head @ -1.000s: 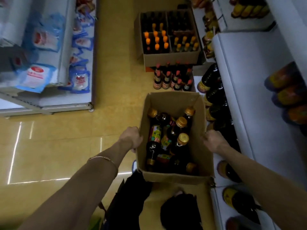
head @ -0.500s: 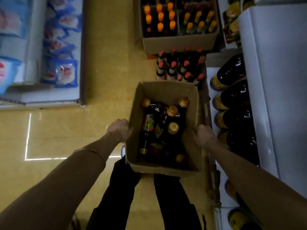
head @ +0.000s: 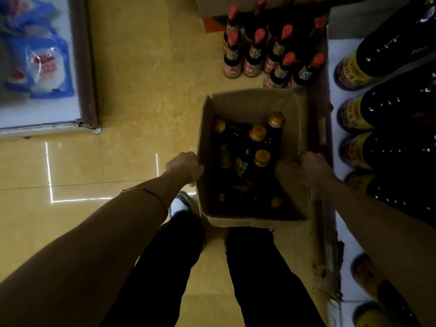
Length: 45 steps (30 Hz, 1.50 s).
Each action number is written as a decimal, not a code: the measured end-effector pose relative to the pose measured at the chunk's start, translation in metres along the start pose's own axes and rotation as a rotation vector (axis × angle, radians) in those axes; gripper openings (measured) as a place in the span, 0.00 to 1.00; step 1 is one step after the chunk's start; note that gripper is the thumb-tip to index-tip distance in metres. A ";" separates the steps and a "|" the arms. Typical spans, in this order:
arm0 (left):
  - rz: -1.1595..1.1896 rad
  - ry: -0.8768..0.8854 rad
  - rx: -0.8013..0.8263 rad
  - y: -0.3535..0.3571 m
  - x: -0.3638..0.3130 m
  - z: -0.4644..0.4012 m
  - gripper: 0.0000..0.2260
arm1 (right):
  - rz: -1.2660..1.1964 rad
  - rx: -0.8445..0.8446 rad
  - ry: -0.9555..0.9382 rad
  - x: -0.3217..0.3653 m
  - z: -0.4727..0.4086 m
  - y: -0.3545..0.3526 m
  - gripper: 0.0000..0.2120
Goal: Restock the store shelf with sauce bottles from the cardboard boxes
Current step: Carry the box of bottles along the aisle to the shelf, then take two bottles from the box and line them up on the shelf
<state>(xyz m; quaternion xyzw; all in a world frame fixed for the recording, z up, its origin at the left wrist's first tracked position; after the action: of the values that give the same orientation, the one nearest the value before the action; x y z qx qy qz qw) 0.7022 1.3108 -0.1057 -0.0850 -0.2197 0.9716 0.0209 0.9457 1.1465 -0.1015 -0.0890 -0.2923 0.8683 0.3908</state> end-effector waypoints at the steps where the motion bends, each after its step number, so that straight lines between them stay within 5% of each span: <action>1: 0.019 -0.005 0.014 0.003 0.001 -0.007 0.11 | -0.036 -0.010 0.005 0.000 -0.006 0.001 0.14; 15: 0.013 0.025 0.042 0.021 0.006 -0.050 0.19 | -0.090 -0.005 0.004 0.005 -0.038 0.009 0.12; 22: 0.131 0.054 -0.076 0.010 -0.005 -0.045 0.15 | -0.098 -0.052 0.039 0.005 -0.039 -0.008 0.13; 29: 0.140 -0.061 0.076 0.016 -0.018 -0.057 0.13 | -0.233 -0.023 0.122 -0.001 -0.046 0.006 0.17; 32: -0.097 -0.122 0.214 0.009 -0.011 -0.047 0.13 | -0.216 -0.070 0.119 0.006 -0.044 0.005 0.21; 39: -0.319 0.305 -0.020 -0.001 -0.060 -0.025 0.14 | -0.001 -0.337 -0.114 0.048 -0.023 -0.009 0.35; 45: -0.236 0.418 -0.010 -0.003 -0.096 -0.043 0.17 | -0.149 -0.245 -0.096 0.065 -0.037 0.007 0.35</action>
<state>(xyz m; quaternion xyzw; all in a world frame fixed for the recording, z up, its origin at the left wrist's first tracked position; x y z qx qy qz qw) 0.8042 1.3247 -0.1278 -0.2580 -0.2239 0.9226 0.1789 0.9116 1.2065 -0.1303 -0.0726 -0.4203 0.7978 0.4262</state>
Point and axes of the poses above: each hand's wrist, its own z-axis away from the middle knuckle, its own y-axis out of the palm, x = y × z, the point moved 3 cm from there along -z, towards the middle knuckle, and after that the axes turned 9 degrees about z, right-handed, at the moved point
